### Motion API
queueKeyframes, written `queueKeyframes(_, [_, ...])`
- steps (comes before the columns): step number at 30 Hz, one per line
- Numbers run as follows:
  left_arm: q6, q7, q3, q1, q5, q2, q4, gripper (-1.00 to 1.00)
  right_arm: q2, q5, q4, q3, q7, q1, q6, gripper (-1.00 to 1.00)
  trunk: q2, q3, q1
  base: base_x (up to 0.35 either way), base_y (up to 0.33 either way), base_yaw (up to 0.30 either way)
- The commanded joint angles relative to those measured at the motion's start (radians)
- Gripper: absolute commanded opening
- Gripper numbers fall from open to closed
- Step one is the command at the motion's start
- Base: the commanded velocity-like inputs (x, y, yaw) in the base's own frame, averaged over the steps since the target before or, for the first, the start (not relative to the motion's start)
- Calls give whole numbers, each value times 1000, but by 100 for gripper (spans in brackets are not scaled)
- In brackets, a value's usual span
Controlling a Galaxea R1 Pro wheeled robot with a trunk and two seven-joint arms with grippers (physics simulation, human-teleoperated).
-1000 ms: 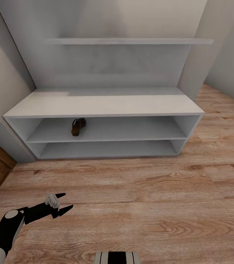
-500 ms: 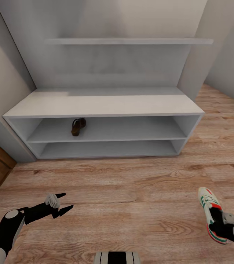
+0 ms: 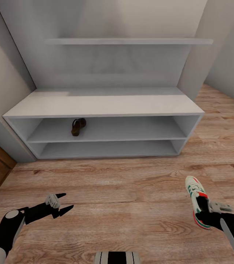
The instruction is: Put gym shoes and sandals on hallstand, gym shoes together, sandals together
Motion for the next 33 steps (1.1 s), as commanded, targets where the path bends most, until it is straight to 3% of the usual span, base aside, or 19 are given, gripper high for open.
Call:
queueKeyframes(1, [-10,-3,5,-1,-10,-3,-1,100,14,3,-4,3,-1,-6,5,-100,0,-1,0,0,0,0])
queueKeyframes(2, [-10,-3,5,-1,-10,-4,-1,100,22,3,-5,6,-2,-13,5,-100,0,-1,0,-5,0,0])
queueKeyframes(3, [-10,-3,5,-1,-11,-9,-1,100,54,5,-7,13,-6,-42,5,-100,0,-1,0,-58,-37,0])
queueKeyframes(4, [-10,-3,5,-1,-11,-10,-1,100,66,6,-8,15,-7,-53,5,-100,0,-1,0,-84,-56,0])
queueKeyframes(8, [-10,-3,5,-1,-11,-13,-1,100,156,11,-9,27,-10,-106,5,-100,0,-1,0,-159,-118,0])
queueKeyframes(12, [-10,-3,6,-1,-11,-14,-1,100,228,16,-8,31,-14,-162,6,-100,0,-1,0,-137,-108,0])
queueKeyframes(14, [-10,-3,6,-1,-11,-14,-1,100,250,33,-8,32,-15,-187,7,-100,0,-1,0,-50,-41,0])
queueKeyframes(15, [-10,-3,6,-1,-11,-14,-1,100,264,55,-8,32,-15,-204,8,-100,0,-1,0,-25,-20,0])
queueKeyframes(16, [-10,-3,6,-1,-11,-14,-1,100,310,146,-8,33,-15,-252,11,-100,0,-1,0,-8,-7,0])
queueKeyframes(17, [-10,-3,6,-1,-11,-14,-1,100,320,168,-7,34,-15,-261,11,-100,0,-1,0,-7,-5,0])
queueKeyframes(19, [-10,-3,5,-1,-11,-14,-1,100,348,257,-4,45,-14,-291,12,-100,0,-1,0,-3,-3,0])
queueKeyframes(20, [-10,-3,5,-1,-11,-14,-1,100,356,294,-4,52,-14,-305,12,-100,0,-1,0,-2,-1,0])
queueKeyframes(23, [-10,-3,5,-1,-11,-14,-1,100,367,353,-3,67,-14,-327,12,-100,0,-1,0,0,0,0])
queueKeyframes(28, [-10,-3,3,-1,-11,-15,-1,100,370,393,-2,75,-17,-404,12,-100,0,-1,0,0,0,0])
queueKeyframes(31, [-10,-3,3,-1,-11,-15,-1,100,371,449,-2,76,-16,-415,12,-100,0,-1,0,0,0,0])
queueKeyframes(32, [-10,-3,3,-1,-11,-15,-1,100,372,494,-2,76,-15,-418,12,-100,0,-1,0,0,0,0])
queueKeyframes(33, [-10,-3,3,-1,-11,-15,-1,100,373,500,-2,76,-14,-419,12,-100,0,-1,0,0,0,0])
